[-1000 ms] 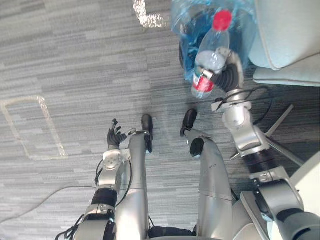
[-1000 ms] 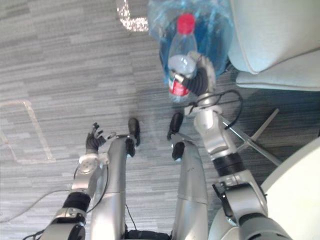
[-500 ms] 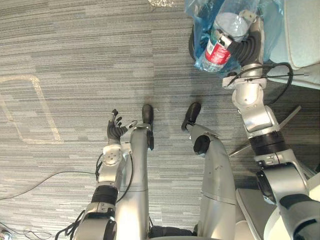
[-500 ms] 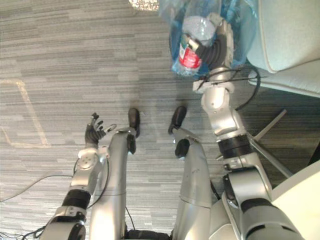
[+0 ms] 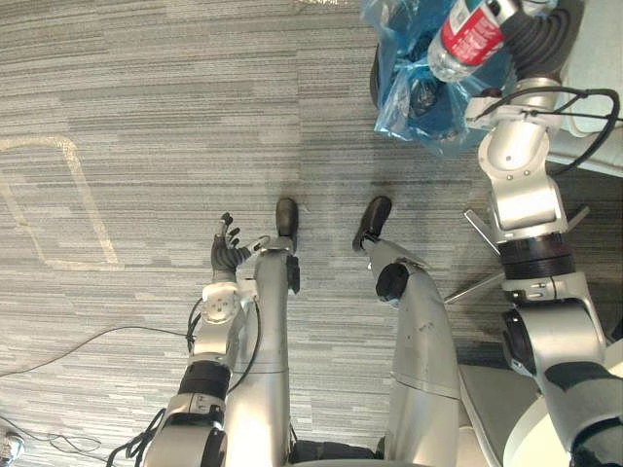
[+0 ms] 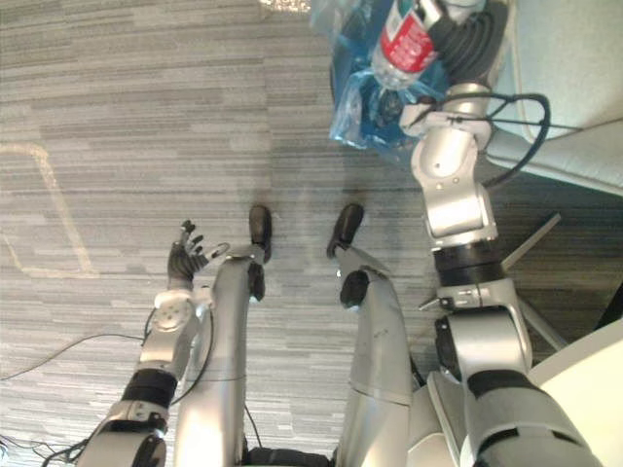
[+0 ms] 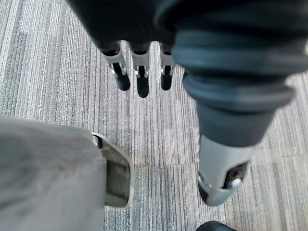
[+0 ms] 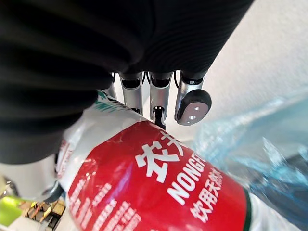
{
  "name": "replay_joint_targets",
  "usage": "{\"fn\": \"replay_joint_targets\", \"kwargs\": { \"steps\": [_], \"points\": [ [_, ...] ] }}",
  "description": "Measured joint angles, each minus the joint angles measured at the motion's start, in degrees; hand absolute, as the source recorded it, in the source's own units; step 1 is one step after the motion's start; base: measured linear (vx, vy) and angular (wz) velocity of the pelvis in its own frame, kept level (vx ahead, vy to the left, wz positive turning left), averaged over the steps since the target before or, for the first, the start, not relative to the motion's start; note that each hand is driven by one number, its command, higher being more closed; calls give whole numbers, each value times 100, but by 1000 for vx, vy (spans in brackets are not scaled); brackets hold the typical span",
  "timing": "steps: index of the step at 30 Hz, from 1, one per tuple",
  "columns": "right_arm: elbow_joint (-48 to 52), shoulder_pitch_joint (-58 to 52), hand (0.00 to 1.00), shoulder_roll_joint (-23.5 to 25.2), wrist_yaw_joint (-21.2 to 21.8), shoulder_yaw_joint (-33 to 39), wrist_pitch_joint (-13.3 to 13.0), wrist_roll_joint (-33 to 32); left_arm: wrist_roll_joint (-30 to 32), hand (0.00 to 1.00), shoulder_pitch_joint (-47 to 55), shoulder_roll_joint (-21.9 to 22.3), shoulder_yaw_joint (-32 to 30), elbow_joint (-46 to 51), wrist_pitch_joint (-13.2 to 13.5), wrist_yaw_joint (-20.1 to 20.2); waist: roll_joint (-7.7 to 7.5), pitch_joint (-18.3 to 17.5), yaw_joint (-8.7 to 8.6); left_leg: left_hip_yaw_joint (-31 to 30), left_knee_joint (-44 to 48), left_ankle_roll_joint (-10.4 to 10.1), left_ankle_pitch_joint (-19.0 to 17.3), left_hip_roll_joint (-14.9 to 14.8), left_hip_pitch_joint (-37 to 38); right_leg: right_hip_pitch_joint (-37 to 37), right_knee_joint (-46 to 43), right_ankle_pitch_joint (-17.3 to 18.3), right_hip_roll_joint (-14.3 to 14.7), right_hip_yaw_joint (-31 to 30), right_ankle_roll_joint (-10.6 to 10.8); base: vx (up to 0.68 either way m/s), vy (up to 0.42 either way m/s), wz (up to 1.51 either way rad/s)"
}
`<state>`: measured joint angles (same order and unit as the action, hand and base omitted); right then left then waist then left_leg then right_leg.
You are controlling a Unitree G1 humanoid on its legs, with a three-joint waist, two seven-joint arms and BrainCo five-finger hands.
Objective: Gather rubbish on tea table into small bin, then transfer packed bag to large trash can.
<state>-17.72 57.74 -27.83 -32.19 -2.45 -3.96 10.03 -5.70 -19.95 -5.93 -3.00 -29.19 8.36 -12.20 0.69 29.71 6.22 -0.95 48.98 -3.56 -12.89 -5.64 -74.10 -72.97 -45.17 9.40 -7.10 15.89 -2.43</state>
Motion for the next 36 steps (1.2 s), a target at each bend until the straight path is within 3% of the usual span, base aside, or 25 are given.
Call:
{"fn": "replay_joint_targets", "kwargs": {
  "steps": [6, 17, 30, 36],
  "points": [
    [-620, 62, 0, 2, -61, 15, 1, -114, -2, 0, -26, 4, 20, -82, 32, -6, 8, -112, -2, -87, -33, -20, 21, 3, -118, -64, 45, -3, 0, 104, -5, 4, 5, 3],
    [-888, -262, 0, 74, 2, -18, 6, -65, 2, 0, -198, 0, 18, -312, 41, -20, 0, -167, -43, -77, 26, -28, 30, -16, -191, -139, 17, -21, 7, 98, -33, 1, 0, -1],
    [-1372, -857, 0, 83, 686, -763, 2, 819, 117, 0, -248, -74, -7, -473, 42, -43, -43, -242, -103, -30, 34, -26, 29, -73, -198, -139, 76, -66, 46, 93, -100, 2, 0, -2],
    [-1750, -809, 0, 88, 764, -952, 13, 1028, 117, 0, -383, -163, -2, -600, 43, -42, -43, -242, -104, -42, 15, -25, 29, -96, -267, -167, 154, -96, 87, 114, -145, 7, -2, -2]
  ]
}}
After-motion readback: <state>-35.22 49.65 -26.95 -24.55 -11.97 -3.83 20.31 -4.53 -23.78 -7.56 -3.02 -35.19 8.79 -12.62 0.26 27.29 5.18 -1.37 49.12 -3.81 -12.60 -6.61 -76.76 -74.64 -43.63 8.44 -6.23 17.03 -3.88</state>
